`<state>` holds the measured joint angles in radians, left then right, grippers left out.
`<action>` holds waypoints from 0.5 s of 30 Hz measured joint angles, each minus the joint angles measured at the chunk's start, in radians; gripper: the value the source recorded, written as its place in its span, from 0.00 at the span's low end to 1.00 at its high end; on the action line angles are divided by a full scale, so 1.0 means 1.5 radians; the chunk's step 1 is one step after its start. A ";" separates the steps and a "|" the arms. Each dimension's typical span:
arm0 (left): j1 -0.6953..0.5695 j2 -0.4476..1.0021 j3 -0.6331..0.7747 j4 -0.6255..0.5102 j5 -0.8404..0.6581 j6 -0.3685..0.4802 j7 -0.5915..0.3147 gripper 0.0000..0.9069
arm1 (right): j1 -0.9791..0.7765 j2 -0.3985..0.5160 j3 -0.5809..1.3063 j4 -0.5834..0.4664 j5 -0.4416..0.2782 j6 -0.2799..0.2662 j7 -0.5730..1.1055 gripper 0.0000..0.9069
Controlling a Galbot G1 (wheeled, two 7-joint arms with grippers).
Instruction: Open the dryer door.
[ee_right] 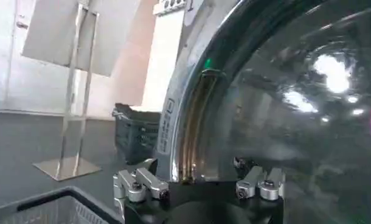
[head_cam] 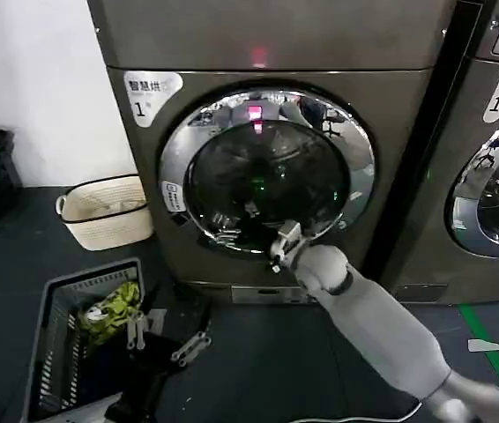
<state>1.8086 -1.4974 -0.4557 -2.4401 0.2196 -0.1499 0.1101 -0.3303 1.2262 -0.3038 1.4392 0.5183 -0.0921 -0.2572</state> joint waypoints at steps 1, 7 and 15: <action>0.000 0.000 -0.002 -0.001 -0.001 0.000 0.000 1.00 | 0.004 0.005 -0.004 -0.007 0.000 0.001 -0.002 1.00; 0.002 0.000 -0.009 -0.002 0.000 -0.003 0.000 1.00 | 0.027 0.032 -0.023 -0.048 -0.001 0.006 -0.013 1.00; 0.013 0.000 -0.021 -0.011 0.000 -0.014 0.001 1.00 | 0.057 0.073 -0.039 -0.111 -0.008 0.016 -0.032 1.00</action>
<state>1.8276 -1.4969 -0.4871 -2.4568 0.2199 -0.1702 0.1116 -0.2455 1.3362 -0.3617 1.2727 0.5070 -0.0677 -0.3044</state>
